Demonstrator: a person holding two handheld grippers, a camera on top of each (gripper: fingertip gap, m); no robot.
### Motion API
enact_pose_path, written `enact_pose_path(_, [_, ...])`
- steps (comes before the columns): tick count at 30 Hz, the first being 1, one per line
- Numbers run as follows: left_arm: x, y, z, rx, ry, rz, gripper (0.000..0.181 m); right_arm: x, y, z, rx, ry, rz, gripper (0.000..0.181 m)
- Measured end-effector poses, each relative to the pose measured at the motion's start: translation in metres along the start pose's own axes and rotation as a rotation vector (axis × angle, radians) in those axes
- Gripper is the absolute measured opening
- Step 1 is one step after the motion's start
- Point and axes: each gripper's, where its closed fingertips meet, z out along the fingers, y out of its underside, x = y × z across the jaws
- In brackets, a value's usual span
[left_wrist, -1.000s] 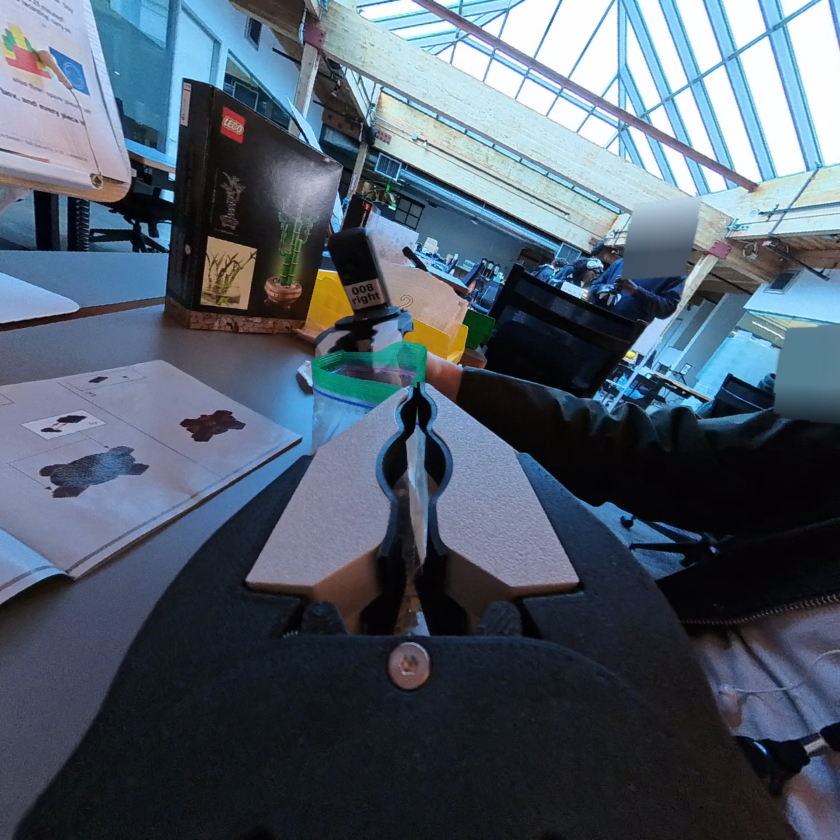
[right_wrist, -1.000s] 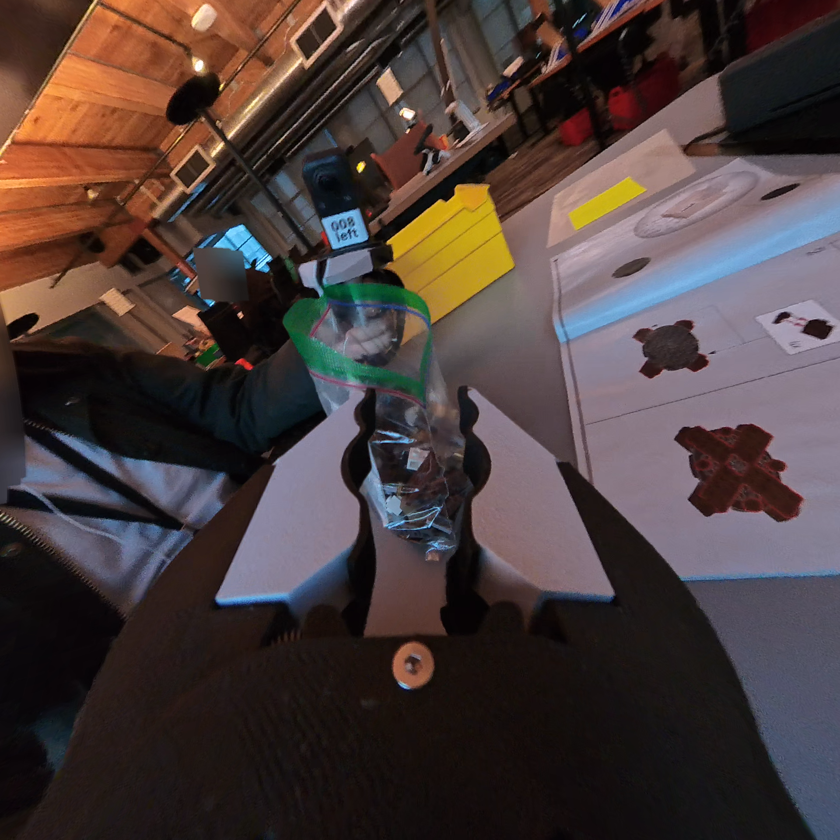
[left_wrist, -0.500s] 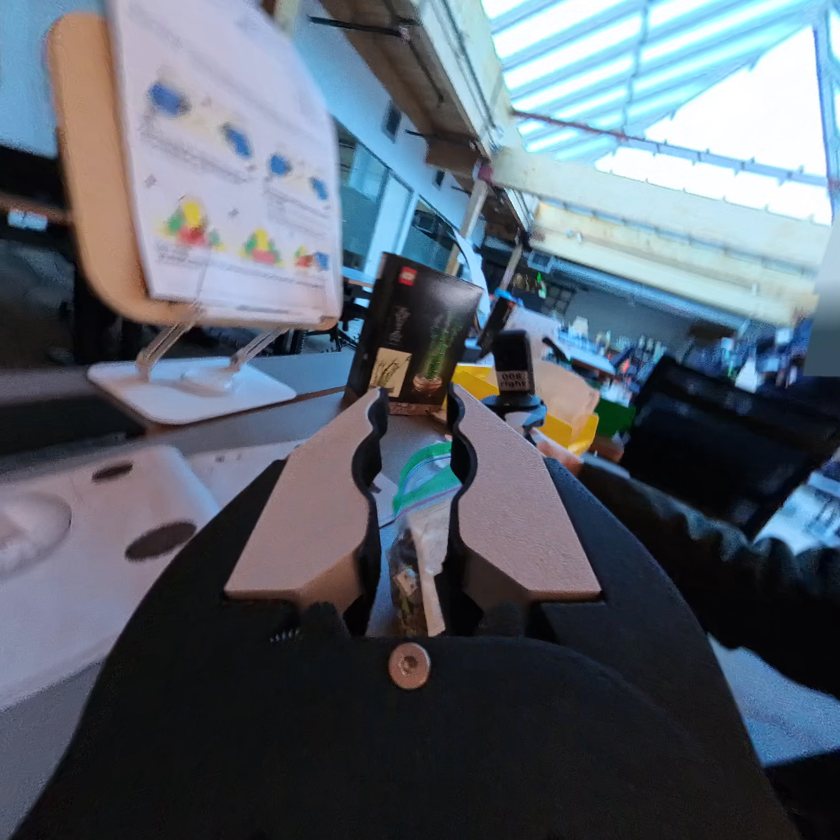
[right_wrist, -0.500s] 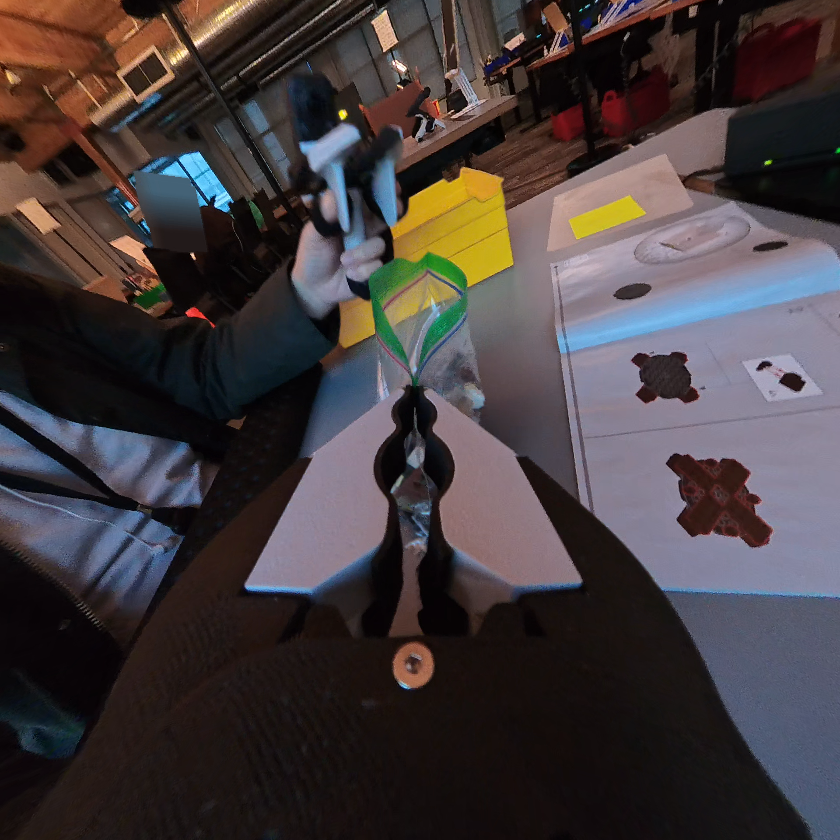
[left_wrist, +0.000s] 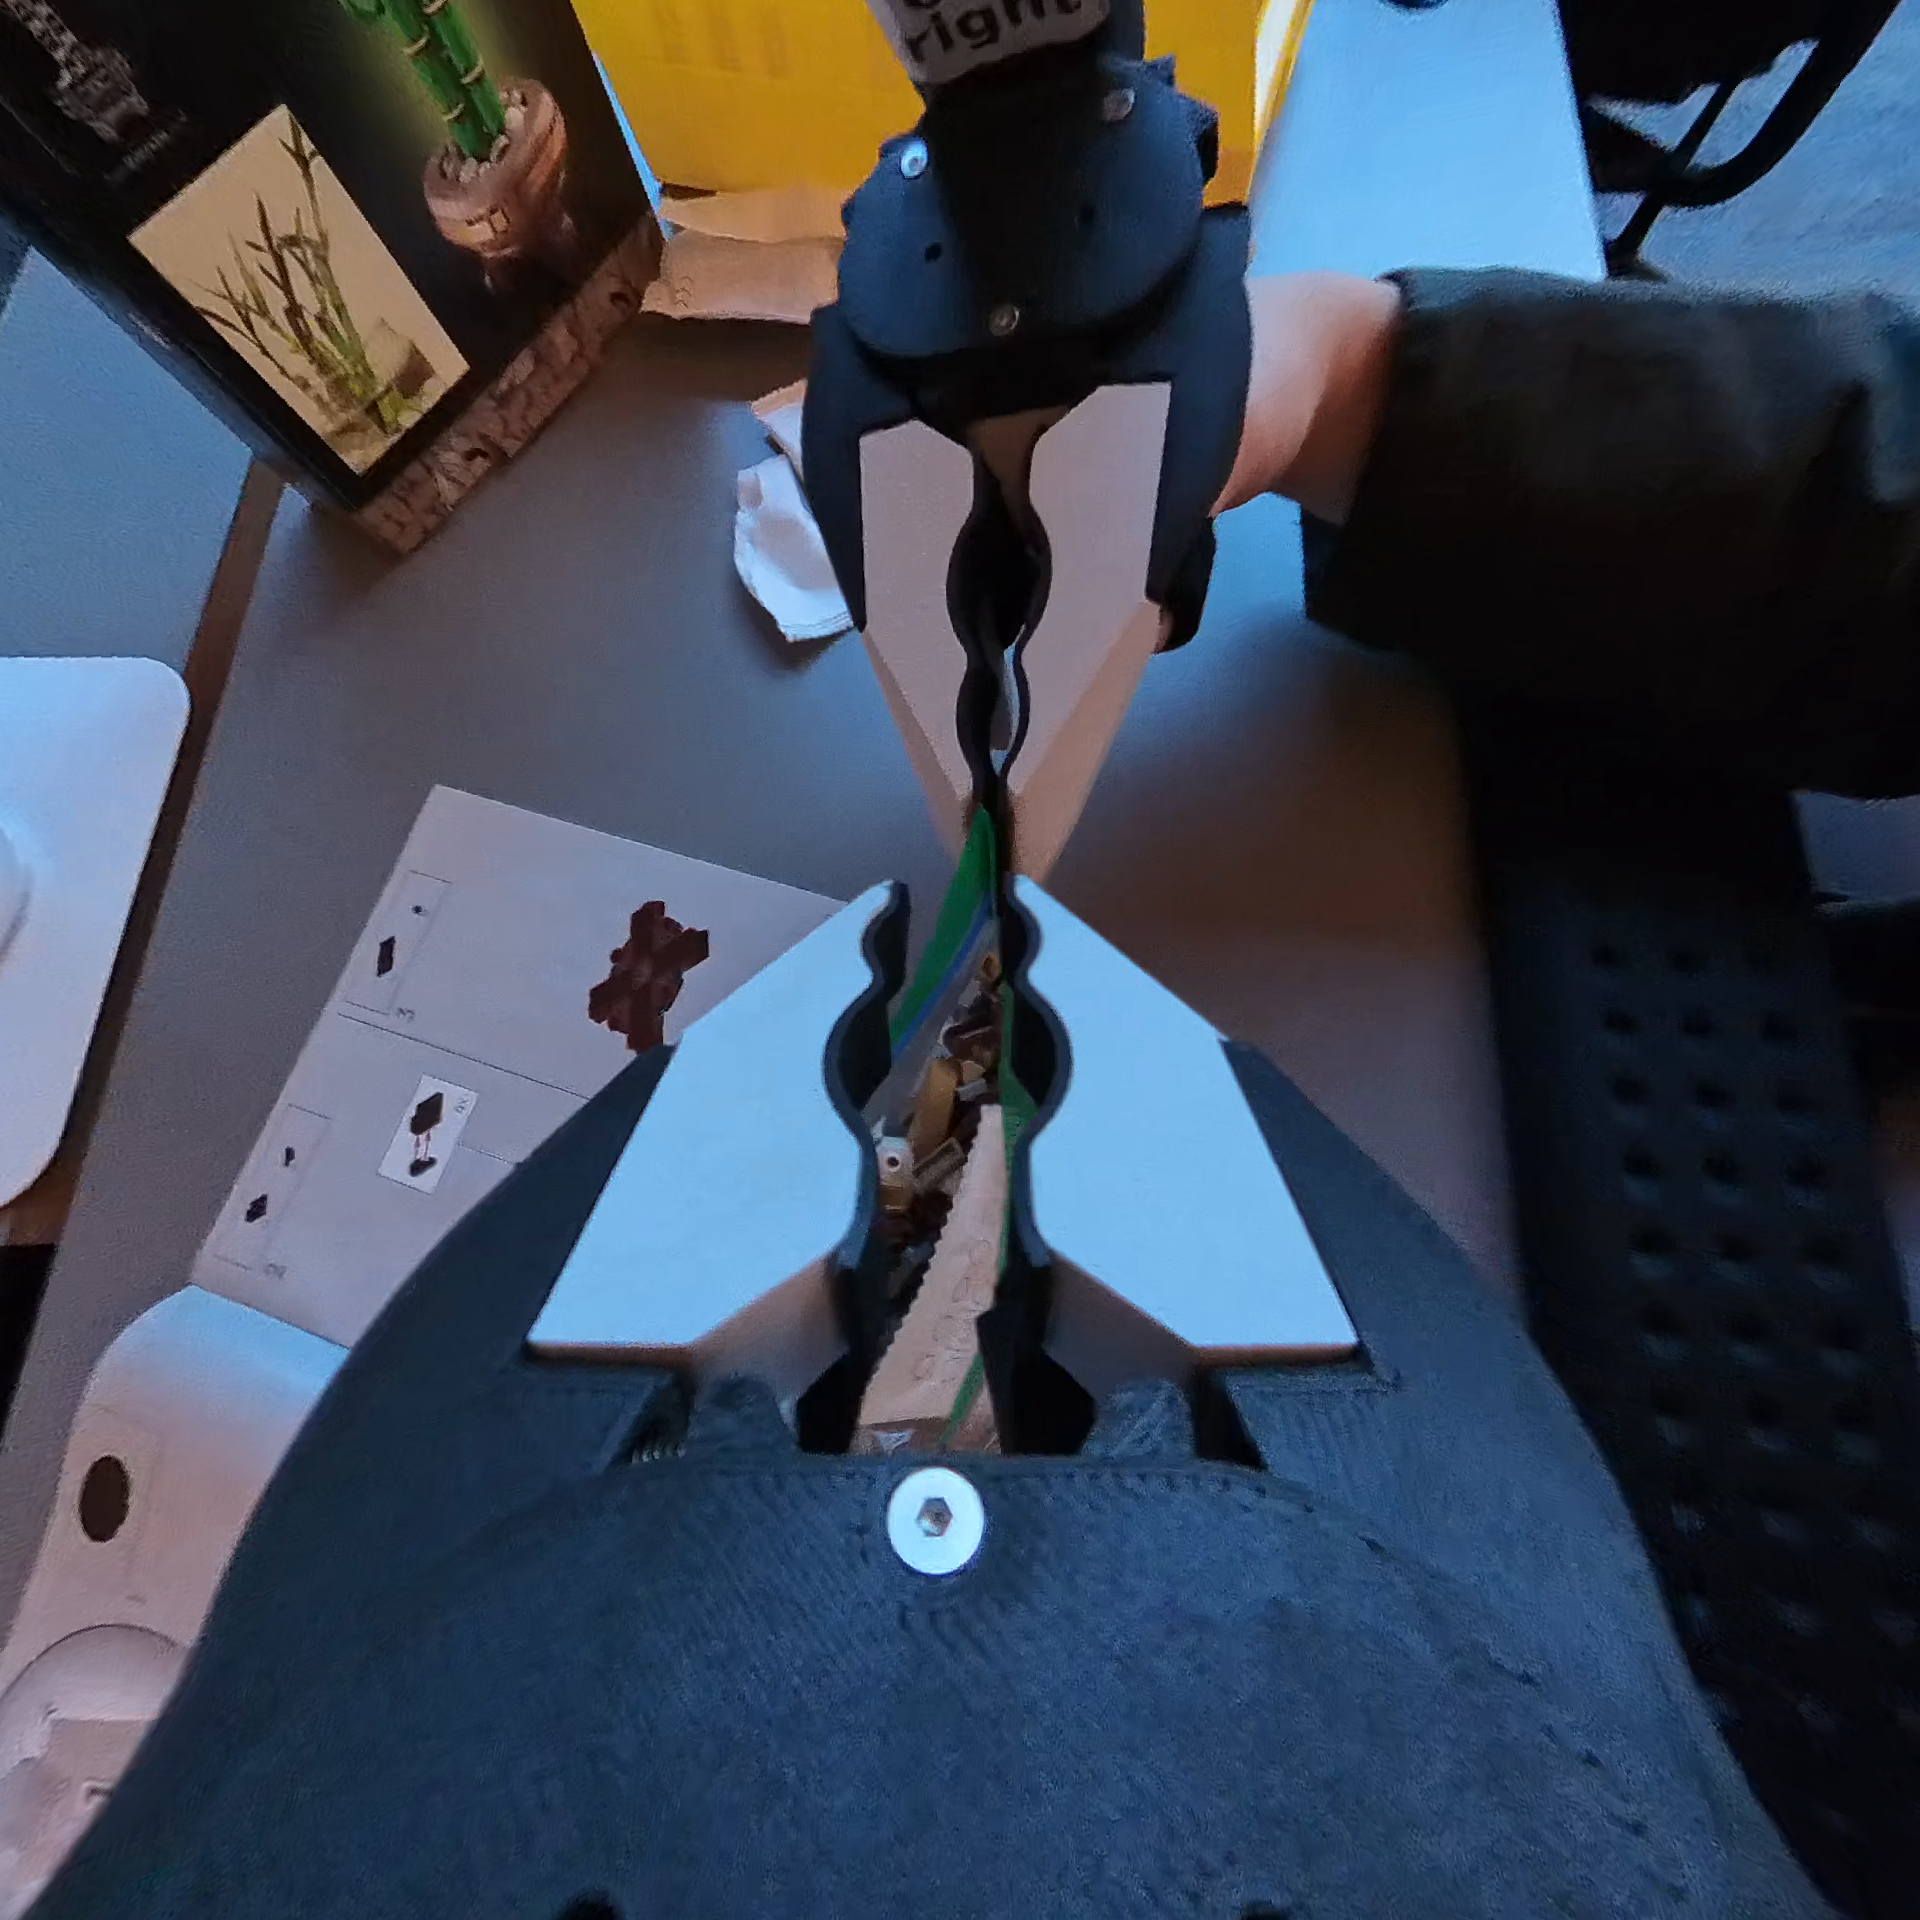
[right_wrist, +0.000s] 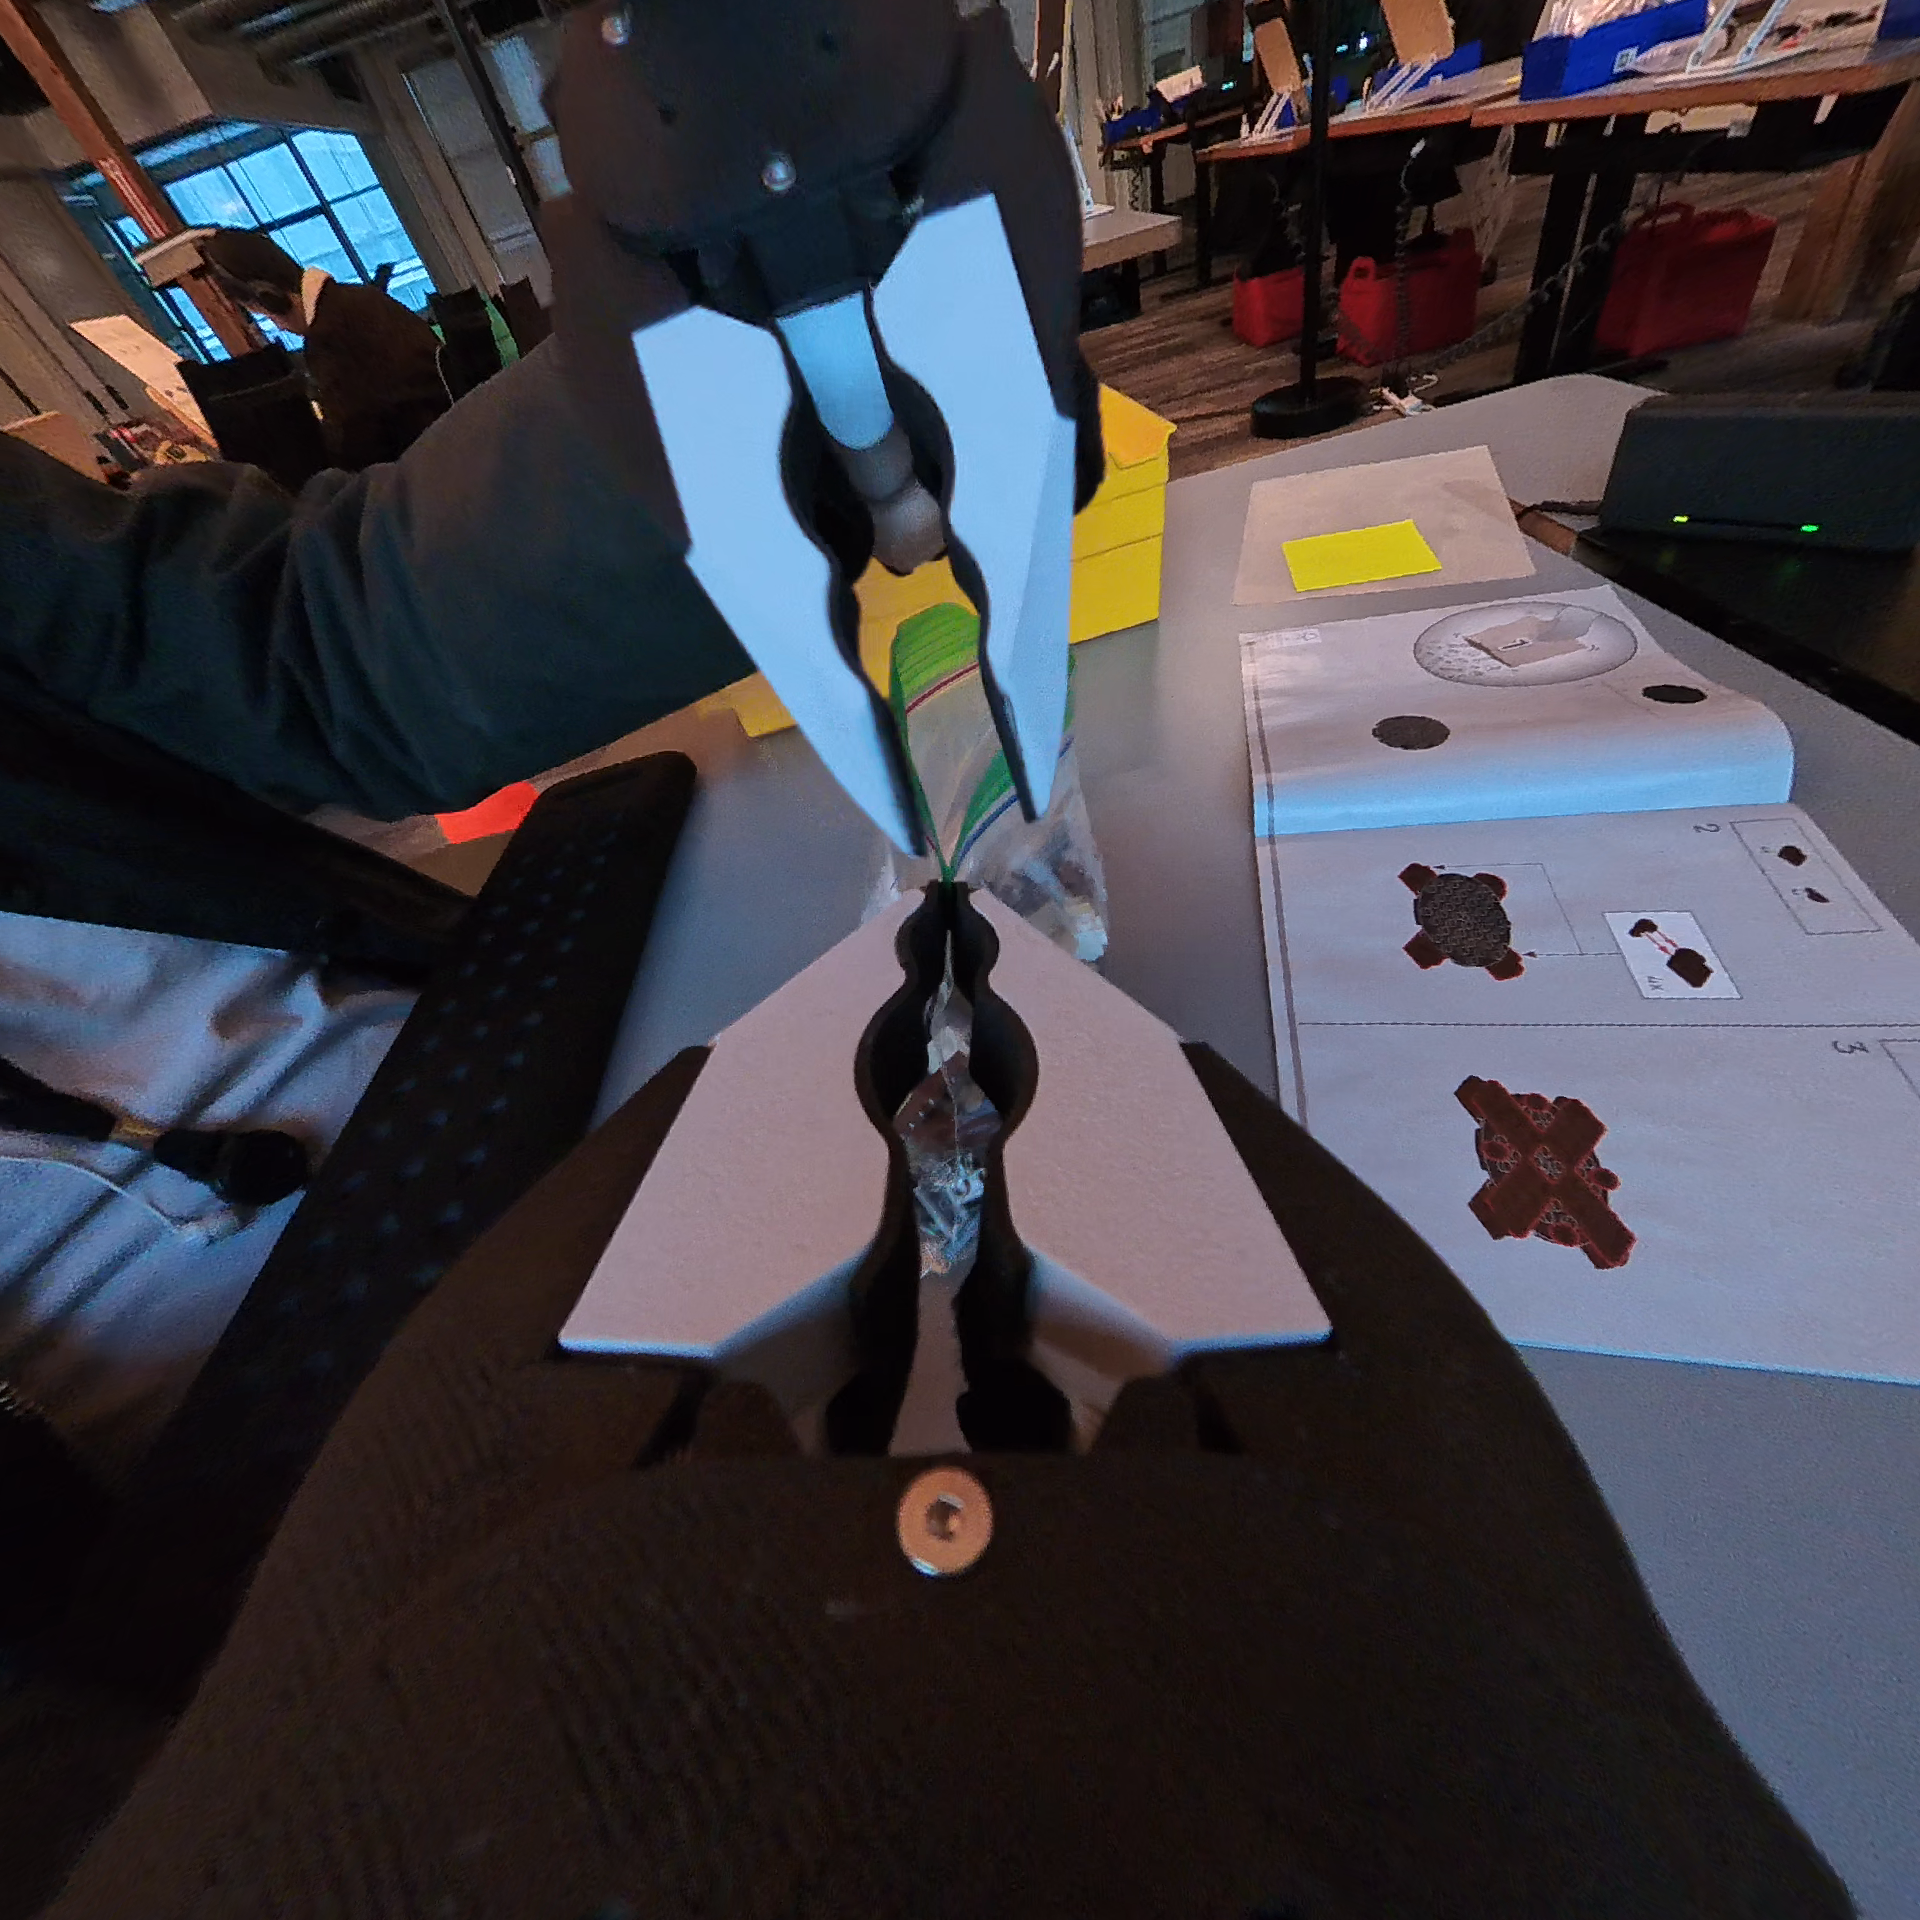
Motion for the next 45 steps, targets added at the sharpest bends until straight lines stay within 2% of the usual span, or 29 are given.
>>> enact_pose_path(4, [0.000, 0.010, 0.010, -0.109, 0.034, 0.004, 0.011, 0.003, 0.002, -0.005, -0.012, 0.036, -0.040, 0.000])
enact_pose_path(9, [0.003, 0.009, 0.015, -0.202, 0.089, 0.022, 0.000, 0.007, 0.004, -0.009, -0.015, 0.048, -0.036, 0.000])
enact_pose_path(13, [0.003, 0.009, 0.017, -0.265, 0.082, 0.088, 0.000, 0.007, 0.005, -0.011, -0.020, 0.061, -0.049, 0.000])
enact_pose_path(22, [0.005, 0.003, 0.019, -0.291, 0.086, 0.129, 0.000, 0.004, -0.007, -0.024, 0.047, 0.067, -0.042, 0.001])
enact_pose_path(31, [0.005, 0.003, 0.019, -0.277, 0.103, 0.115, 0.000, 0.007, -0.003, -0.022, 0.014, 0.093, -0.050, 0.006])
enact_pose_path(33, [0.004, 0.002, 0.019, -0.269, 0.105, 0.113, 0.000, 0.006, -0.003, -0.022, 0.012, 0.075, -0.042, 0.000])
enact_pose_path(44, [0.000, 0.009, 0.026, -0.295, 0.135, 0.054, 0.005, 0.009, 0.000, -0.027, 0.001, 0.085, -0.052, 0.000])
enact_pose_path(45, [0.000, 0.010, 0.026, -0.295, 0.134, 0.054, 0.002, 0.010, 0.000, -0.028, 0.003, 0.087, -0.053, 0.000])
